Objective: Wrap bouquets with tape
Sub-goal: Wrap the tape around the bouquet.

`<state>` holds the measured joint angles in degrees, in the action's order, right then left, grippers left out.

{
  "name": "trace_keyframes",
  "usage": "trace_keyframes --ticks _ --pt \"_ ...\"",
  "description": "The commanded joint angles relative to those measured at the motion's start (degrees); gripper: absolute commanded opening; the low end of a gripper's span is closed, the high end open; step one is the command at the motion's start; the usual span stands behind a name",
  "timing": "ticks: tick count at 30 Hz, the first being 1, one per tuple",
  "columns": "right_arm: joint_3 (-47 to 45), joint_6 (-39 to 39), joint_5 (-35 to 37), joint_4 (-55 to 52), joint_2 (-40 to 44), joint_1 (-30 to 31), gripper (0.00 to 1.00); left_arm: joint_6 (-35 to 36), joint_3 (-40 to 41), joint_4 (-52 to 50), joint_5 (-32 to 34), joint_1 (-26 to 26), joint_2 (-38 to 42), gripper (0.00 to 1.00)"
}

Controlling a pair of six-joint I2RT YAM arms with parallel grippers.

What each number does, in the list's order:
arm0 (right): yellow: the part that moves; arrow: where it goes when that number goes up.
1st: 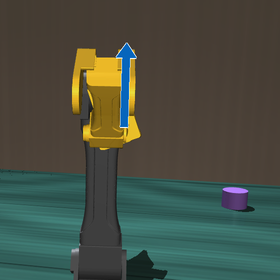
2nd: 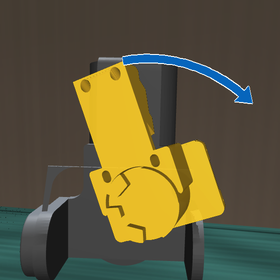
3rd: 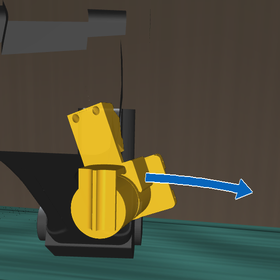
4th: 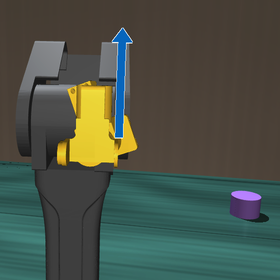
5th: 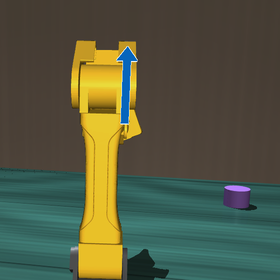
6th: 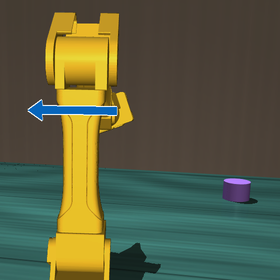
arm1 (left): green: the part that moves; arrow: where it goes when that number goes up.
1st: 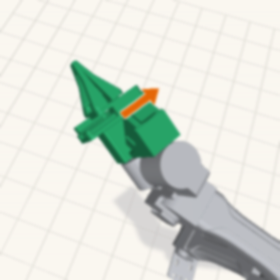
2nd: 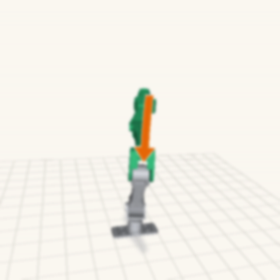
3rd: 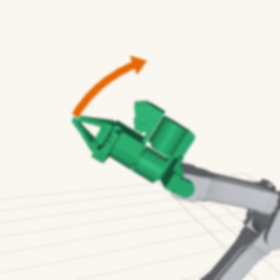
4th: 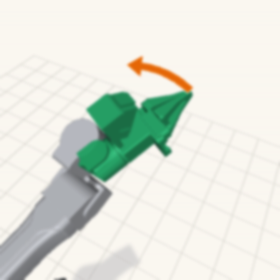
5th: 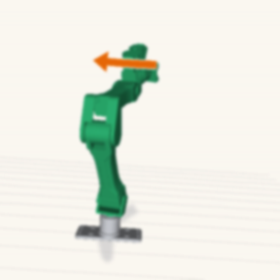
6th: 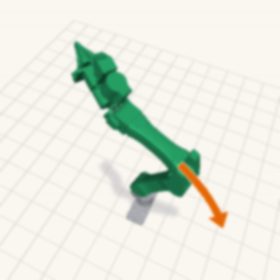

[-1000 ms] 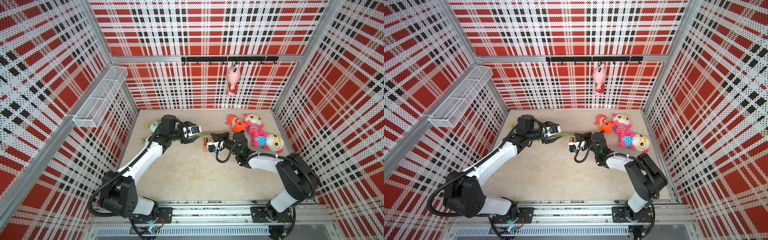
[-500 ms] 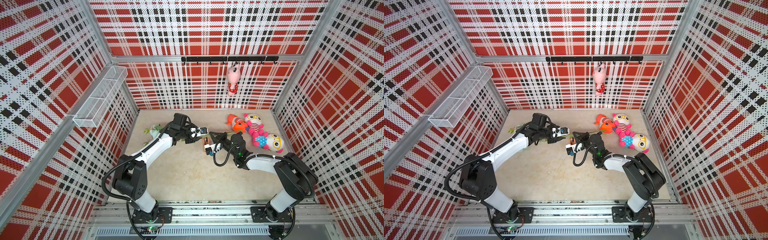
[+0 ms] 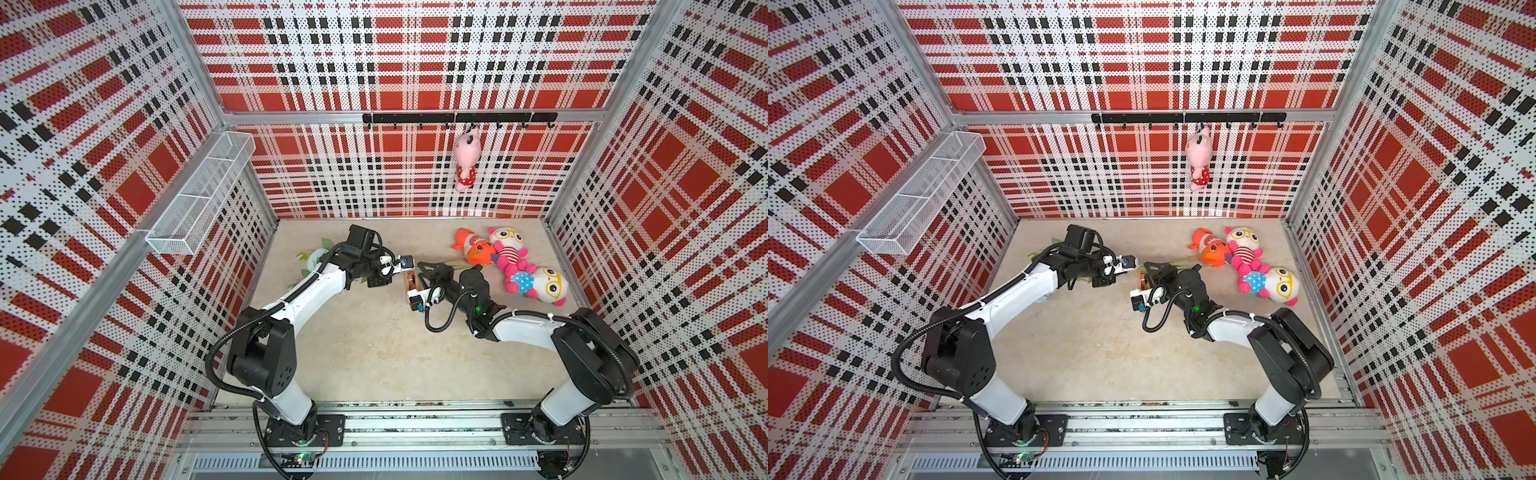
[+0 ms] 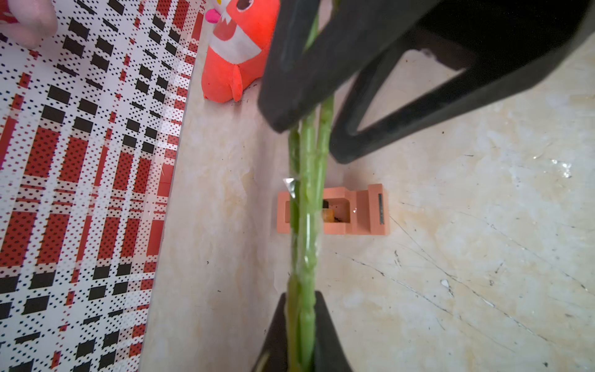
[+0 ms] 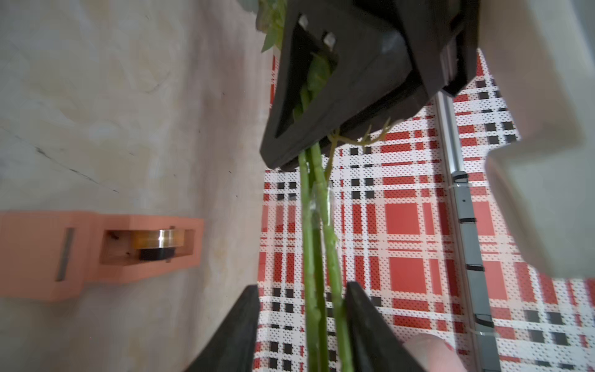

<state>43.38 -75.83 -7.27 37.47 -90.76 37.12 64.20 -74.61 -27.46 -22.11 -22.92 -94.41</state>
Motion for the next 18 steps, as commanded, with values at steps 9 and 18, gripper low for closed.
trace_keyframes --ticks 9,18 --pt "21.83 47.66 -29.19 -55.04 9.75 -15.42 1.0 2.3 12.18 22.43 14.5 -6.77 11.83 0.0" --pt "46.9 47.58 -31.78 -80.91 -2.57 -16.96 1.0 9.55 21.72 38.37 29.35 -12.99 15.59 0.0"
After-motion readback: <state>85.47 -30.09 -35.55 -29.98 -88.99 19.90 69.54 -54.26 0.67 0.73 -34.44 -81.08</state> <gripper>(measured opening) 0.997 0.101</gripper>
